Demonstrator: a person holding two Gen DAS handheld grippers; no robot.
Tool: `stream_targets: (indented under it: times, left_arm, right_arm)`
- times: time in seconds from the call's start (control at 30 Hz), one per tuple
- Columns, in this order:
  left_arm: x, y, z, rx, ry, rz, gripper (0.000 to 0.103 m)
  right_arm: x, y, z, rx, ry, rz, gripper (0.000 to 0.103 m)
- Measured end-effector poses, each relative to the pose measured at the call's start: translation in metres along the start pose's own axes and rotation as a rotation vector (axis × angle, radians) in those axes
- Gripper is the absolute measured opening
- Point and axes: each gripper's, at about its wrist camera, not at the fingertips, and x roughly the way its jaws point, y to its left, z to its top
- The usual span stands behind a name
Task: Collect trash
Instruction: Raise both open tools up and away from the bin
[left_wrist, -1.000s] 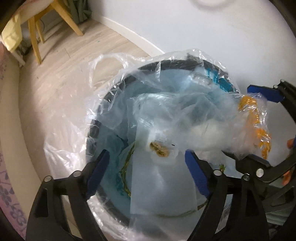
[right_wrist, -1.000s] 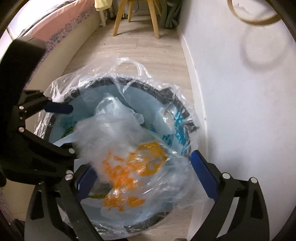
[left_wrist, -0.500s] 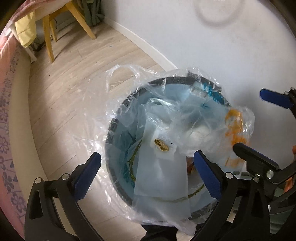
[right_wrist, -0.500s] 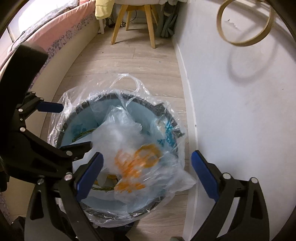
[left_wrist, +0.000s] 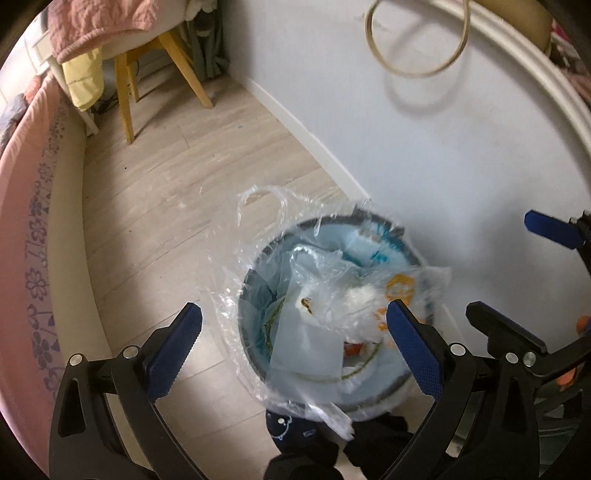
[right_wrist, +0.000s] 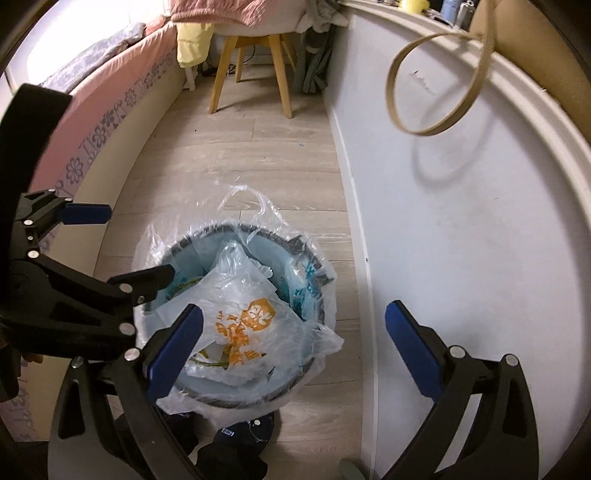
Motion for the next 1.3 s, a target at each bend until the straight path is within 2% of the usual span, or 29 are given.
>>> stream_targets:
  times: [0.13,0.33,0.5,0.67,0.8,0.9,1.3]
  left_arm:
    - [-0.047,0.005,0.014,-0.029,-0.030,0.004,0.097]
    - [-0.139,0.007,0.046,-0.029,-0.137,0.061,0.097]
    - [-0.214,0.005,0.071,-0.082,-0.199,0.101,0.097]
    - [-0.270,0.006,0.087,-0.156,-0.255,0.061,0.097]
    - [-0.296,0.008,0.093,-0.192,-0.291,0.005,0.097]
    - [-0.310,0.004,0.095,-0.181,-0.315,-0.011,0.097]
    - [-0.341,-0.012,0.095,-0.115,-0.333,-0.009,0.097]
  right_arm:
    - [-0.038,-0.001,0.018,0.013,-0.025,-0.008,0.096]
    - [-0.117,-0.014,0.053,0.063,-0.109,-0.039,0.096]
    - [-0.180,-0.020,0.079,0.054,-0.171,-0.060,0.096]
    - [-0.232,-0.027,0.098,0.035,-0.228,-0.090,0.096]
    - [-0.252,-0.032,0.107,0.018,-0.253,-0.106,0.096]
    - [-0.261,-0.032,0.110,-0.001,-0.259,-0.121,0.096]
    - [-0.289,-0.040,0.108,0.006,-0.280,-0.130,0.096]
